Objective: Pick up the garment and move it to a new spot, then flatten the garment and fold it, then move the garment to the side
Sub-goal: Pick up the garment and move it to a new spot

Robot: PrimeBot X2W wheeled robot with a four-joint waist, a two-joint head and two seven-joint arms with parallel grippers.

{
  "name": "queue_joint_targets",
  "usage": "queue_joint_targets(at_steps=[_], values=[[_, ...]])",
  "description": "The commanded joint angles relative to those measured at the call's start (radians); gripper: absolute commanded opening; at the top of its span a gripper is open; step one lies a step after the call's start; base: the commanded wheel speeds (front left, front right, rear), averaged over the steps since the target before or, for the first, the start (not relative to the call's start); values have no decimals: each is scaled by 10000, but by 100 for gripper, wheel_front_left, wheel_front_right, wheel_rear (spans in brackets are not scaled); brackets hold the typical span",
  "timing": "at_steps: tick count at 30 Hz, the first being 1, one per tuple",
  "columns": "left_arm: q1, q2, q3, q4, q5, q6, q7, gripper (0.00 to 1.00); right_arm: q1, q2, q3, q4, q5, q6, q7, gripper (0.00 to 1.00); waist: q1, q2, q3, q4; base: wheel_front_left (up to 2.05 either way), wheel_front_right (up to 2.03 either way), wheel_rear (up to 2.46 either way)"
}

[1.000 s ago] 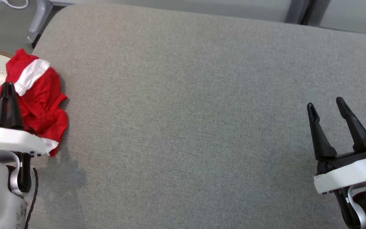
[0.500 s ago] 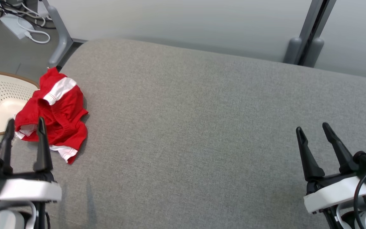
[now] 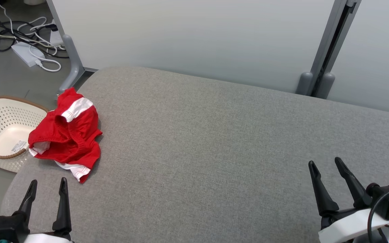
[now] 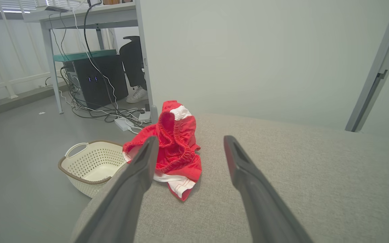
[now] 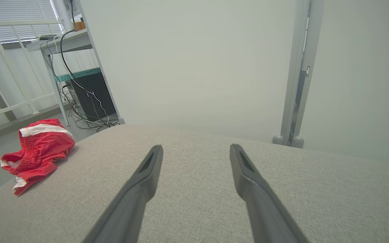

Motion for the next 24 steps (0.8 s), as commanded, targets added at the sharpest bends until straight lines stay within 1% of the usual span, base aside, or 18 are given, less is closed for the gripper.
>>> queue_joint_targets(at_steps=[1, 7, 24], values=[[154, 66, 2, -99, 5, 78, 79, 100, 172, 28, -93, -3, 93, 3, -89, 100, 0, 0, -190, -6, 0, 0, 0], [423, 158, 59, -394, -115, 119, 289, 100, 426, 102, -200, -79, 132, 3, -121, 100, 0, 0, -393, 11, 0, 0, 0], [433, 368, 92, -587, -137, 252, 346, 100, 491, 251, -320, -143, 15, 3, -168, 100, 0, 0, -348, 131, 0, 0, 0]])
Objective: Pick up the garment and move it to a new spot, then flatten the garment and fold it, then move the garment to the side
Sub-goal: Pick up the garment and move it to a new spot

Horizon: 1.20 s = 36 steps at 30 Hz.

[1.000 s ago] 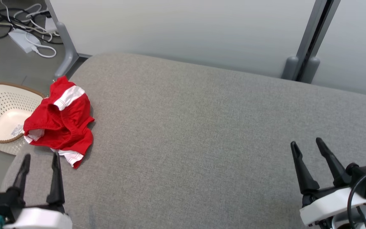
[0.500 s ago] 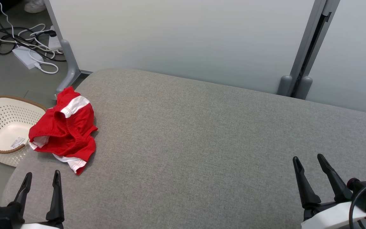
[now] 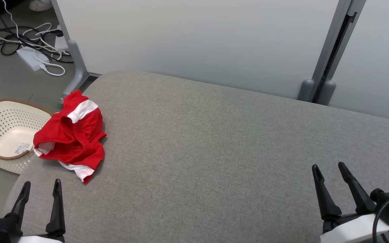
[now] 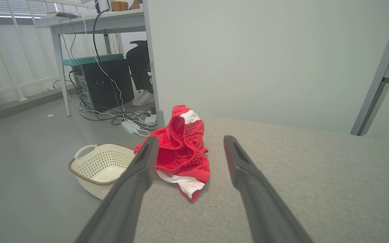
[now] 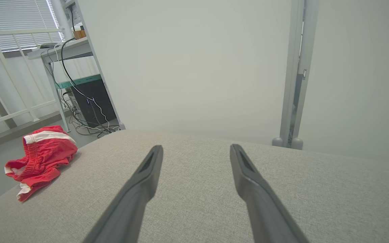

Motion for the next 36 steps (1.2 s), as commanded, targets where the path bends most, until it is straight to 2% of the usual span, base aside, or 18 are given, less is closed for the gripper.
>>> queue_joint_targets(at_steps=[1, 10, 15, 21, 27, 36], values=[[-8, 70, 23, -67, -1, 80, -1, 100, 70, -8, -50, -2, -39, 3, -34, 100, 0, -1, 9, 12, 0, 0, 0], [-1392, 251, 293, -68, -231, 56, -38, 100, -318, -164, -177, -386, -305, 3, 240, 100, 0, -1, 773, 19, 0, 0, 0], [-2934, 394, 268, 1252, -491, -349, -220, 100, -856, -561, -188, -943, -643, 3, 707, 100, 0, -1, 1899, -276, 0, 0, 0], [-4145, 167, 143, 3454, -853, -787, -604, 100, -1237, -981, -411, -1596, -993, 3, 1125, 100, 0, -1, 2925, -588, 0, 0, 0], [-5049, -18, 140, 5625, -1130, -1103, -922, 100, -1210, -1205, -720, -2081, -1145, 3, 1376, 100, 0, -1, 3415, -707, 0, 0, 0], [-6211, -111, 32, 7929, -1316, -1600, -1171, 100, -1309, -1298, -858, -2524, -1055, 3, 1593, 100, 0, -1, 3863, -683, 0, 0, 0]])
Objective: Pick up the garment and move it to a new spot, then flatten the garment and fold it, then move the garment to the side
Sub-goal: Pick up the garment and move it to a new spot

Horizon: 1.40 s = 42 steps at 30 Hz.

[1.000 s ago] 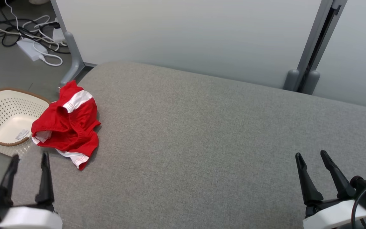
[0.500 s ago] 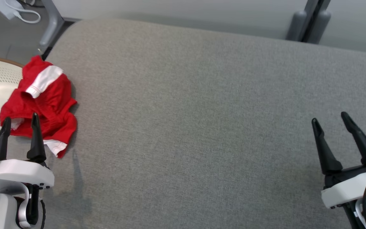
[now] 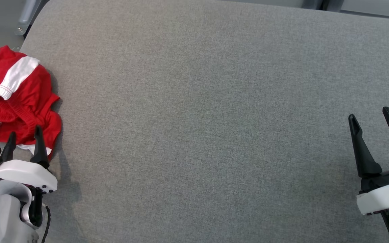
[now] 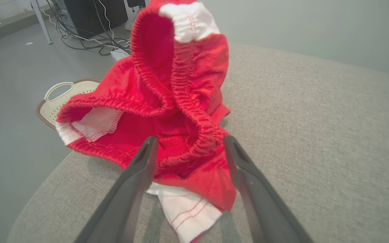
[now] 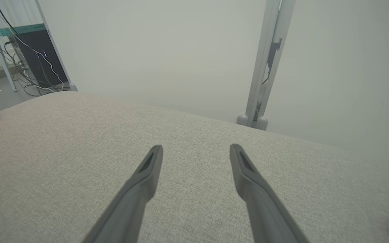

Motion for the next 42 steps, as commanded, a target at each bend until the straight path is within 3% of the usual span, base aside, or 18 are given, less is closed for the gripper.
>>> queue_joint_targets(at_steps=[1, 2, 3, 4, 5, 12, 17, 29, 42], values=[[-289, 82, -33, 260, -2, -91, -67, 100, -156, -74, -7, -93, 50, 3, 66, 100, 0, 0, 80, -7, 0, 0, 0], [-422, 86, -89, 497, 6, -182, -11, 100, -164, -87, -6, -99, 40, 3, 63, 100, 0, 0, 111, -16, 0, 0, 0], [-541, 97, -158, 721, 23, -220, 63, 70, -186, -100, -8, -113, 28, 3, 75, 100, 0, 0, 136, -27, 0, 0, 0], [-649, 148, -216, 889, 109, -233, 40, 15, -212, -106, -2, -123, 23, 3, 88, 100, 0, 0, 154, -41, 0, 0, 0], [-763, 172, -242, 1058, 115, -269, 10, 0, -234, -114, -6, -127, 22, 3, 97, 100, 0, 0, 168, -56, 0, 0, 0], [-1041, 388, -276, 1494, 339, -207, -232, 0, -173, 18, -30, 31, 21, 3, -22, 100, 0, 0, -23, -189, 0, 0, 0], [-720, 566, -30, 796, 538, 55, -337, 0, -57, 186, 75, 256, -25, 3, -205, 100, 0, 0, -482, -346, 0, 0, 0], [1968, 544, 463, -3489, 1201, 811, -332, 0, 425, 713, 396, 1371, 349, 3, -1055, 100, 0, 0, -2283, -955, 0, 0, 0], [4847, 393, 54, -7868, 1588, 1739, 1210, 0, 988, 881, 662, 2113, 597, 3, -1445, 100, 0, 0, -3471, -1902, 0, 0, 0]])
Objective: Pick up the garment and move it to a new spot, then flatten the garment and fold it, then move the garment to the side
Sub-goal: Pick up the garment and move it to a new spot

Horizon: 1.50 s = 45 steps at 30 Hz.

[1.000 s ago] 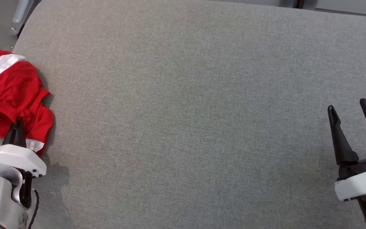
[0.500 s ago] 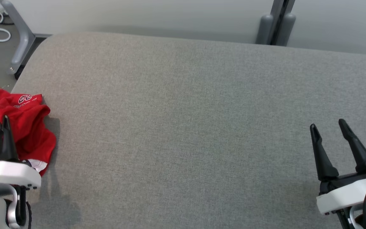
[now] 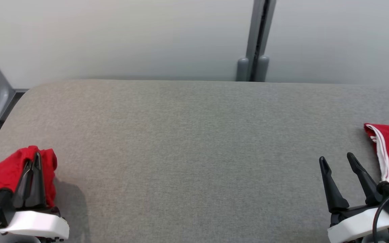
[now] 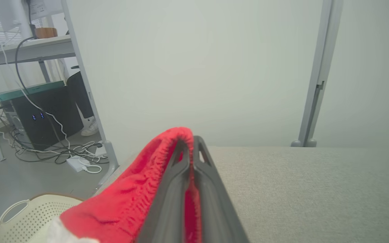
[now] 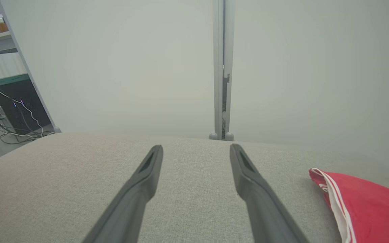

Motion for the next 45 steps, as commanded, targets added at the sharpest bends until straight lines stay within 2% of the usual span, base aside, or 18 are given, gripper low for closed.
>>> queue_joint_targets(at_steps=[1, 11, 18, 25, 31, 38, 39, 40, 45], values=[[172, 63, -62, -419, 125, 90, 131, 0, 75, -11, 11, 32, 78, 3, -82, 100, 0, 0, -131, -334, 0, 0, 0], [-530, -324, -1341, -1411, 485, -261, 462, 0, -154, -41, -40, -172, 104, 3, -39, 100, 0, 0, 317, -1269, 0, 0, 0], [-2247, -1022, -2927, -1104, 775, -1122, 406, 0, -443, 127, -190, -355, 88, 3, -190, 100, 0, 0, 1212, -2024, 0, 0, 0], [-3952, -1931, -4922, 316, 1027, -2251, 341, 0, -867, 320, -152, -200, 195, 3, -570, 100, 0, 0, 2294, -2782, 0, 0, 0], [-4523, -2255, -6033, 1944, 883, -2581, 196, 0, -1120, 401, -123, 23, 251, 3, -871, 100, 0, 0, 2850, -3084, 0, 0, 0], [-5001, -2446, -6571, 3641, 395, -2688, -214, 0, -1296, 437, -92, 277, 299, 3, -1058, 100, 0, 0, 3072, -3153, 0, 0, 0], [-5043, -2466, -6578, 3741, 365, -2692, -397, 37, -1299, 440, -124, 323, 299, 3, -1084, 100, 0, 0, 3044, -3126, 0, 0, 0], [-5052, -2483, -6642, 3832, 329, -2697, -524, 100, -1282, 440, -171, 391, 298, 3, -1071, 100, 0, 0, 2995, -3095, 0, 0, 0], [-5133, -2492, -6614, 3930, 242, -2558, -951, 100, -1202, 442, -256, 523, 180, 3, -1010, 100, 0, 0, 2552, -2837, 0, 0, 0]])
